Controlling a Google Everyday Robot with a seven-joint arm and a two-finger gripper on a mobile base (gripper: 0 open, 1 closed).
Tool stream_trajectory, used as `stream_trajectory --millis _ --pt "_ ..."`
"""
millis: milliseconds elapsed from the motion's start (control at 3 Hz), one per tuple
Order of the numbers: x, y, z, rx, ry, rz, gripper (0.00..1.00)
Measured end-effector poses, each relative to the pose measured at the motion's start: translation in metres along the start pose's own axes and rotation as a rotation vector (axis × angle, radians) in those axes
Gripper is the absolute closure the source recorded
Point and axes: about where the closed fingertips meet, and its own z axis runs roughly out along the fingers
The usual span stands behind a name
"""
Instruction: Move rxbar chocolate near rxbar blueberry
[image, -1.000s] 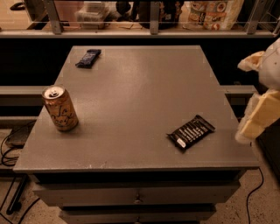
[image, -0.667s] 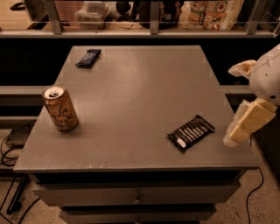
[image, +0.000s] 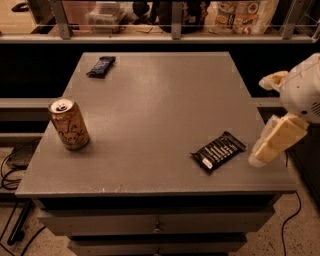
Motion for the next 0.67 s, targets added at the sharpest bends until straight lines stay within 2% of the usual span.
stream_trajectory --millis 667 --pt "-0.004 0.005 0.050 -0.004 -0.095 0.097 0.00"
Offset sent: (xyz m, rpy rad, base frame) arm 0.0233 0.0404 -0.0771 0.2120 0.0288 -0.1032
